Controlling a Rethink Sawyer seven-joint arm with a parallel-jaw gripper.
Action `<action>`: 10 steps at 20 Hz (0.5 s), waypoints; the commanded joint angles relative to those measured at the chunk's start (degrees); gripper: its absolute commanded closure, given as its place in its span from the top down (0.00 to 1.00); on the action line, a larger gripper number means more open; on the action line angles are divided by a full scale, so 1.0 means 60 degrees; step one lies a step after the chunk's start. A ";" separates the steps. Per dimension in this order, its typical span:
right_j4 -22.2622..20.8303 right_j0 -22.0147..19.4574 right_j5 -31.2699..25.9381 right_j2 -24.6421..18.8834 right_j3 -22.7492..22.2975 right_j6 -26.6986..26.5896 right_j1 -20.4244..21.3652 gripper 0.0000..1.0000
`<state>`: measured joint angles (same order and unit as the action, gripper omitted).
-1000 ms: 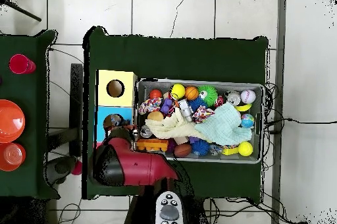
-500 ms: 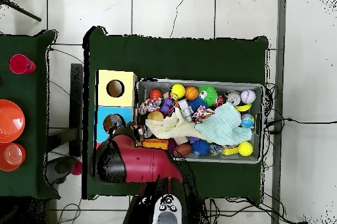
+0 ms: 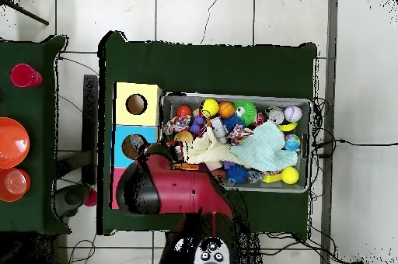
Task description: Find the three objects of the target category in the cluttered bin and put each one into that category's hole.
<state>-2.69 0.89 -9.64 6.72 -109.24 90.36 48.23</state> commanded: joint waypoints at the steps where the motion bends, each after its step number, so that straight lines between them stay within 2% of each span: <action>1: -0.0967 -0.1278 -0.0195 -0.0629 -0.0060 0.0078 0.0475 0.00; 7: -0.1505 -0.3109 0.1199 -0.1920 -0.1033 0.0738 0.0583 0.00; 10: -0.1795 -0.3656 0.1584 -0.2240 -0.1366 0.0996 0.0625 0.00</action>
<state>-8.36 -15.61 -5.13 1.83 -110.60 90.36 51.81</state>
